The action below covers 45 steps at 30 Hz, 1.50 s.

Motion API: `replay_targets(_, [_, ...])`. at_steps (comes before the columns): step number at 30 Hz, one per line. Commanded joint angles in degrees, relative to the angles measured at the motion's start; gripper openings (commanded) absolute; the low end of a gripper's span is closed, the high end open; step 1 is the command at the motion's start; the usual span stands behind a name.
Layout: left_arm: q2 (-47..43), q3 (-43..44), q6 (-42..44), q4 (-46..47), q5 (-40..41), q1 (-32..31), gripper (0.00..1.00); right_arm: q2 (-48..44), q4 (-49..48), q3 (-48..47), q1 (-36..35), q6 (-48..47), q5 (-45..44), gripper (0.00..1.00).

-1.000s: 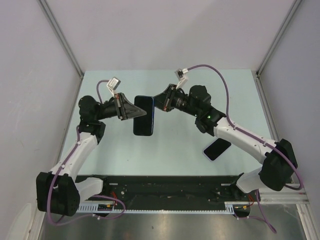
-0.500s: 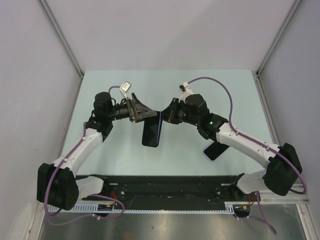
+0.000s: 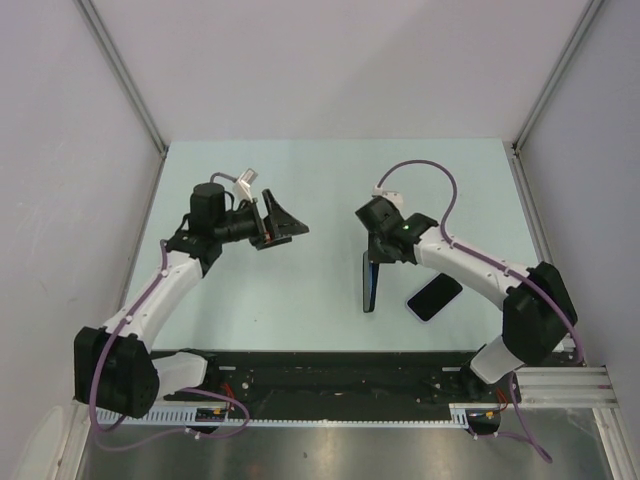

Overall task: Take the phone out of the phone case
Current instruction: Remove the phone case from the phone.

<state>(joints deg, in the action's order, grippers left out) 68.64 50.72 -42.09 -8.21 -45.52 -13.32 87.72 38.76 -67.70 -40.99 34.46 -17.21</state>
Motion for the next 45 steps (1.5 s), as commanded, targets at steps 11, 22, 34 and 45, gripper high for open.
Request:
replay_targets(11, [-4.83,-2.46,5.35,-5.77,3.51,0.31,1.00,11.50,4.39,-4.90,-6.29,4.30,-6.52,0.12])
replay_targets(22, [-6.06,-4.05,6.40,-6.74,2.89,0.31,1.00,15.19,0.88,2.92,-8.40,9.04,-0.73,0.27])
replay_targets(34, [-5.89,-6.77,4.38,-4.80,3.24,-0.21,1.00,17.65,0.52,6.88,-8.49,8.79,-0.01,0.23])
replay_targets(45, [-5.19,-9.50,1.48,-1.38,5.70,-4.87,1.00,23.63,-3.34,11.44,-7.88,8.43,1.04,0.18])
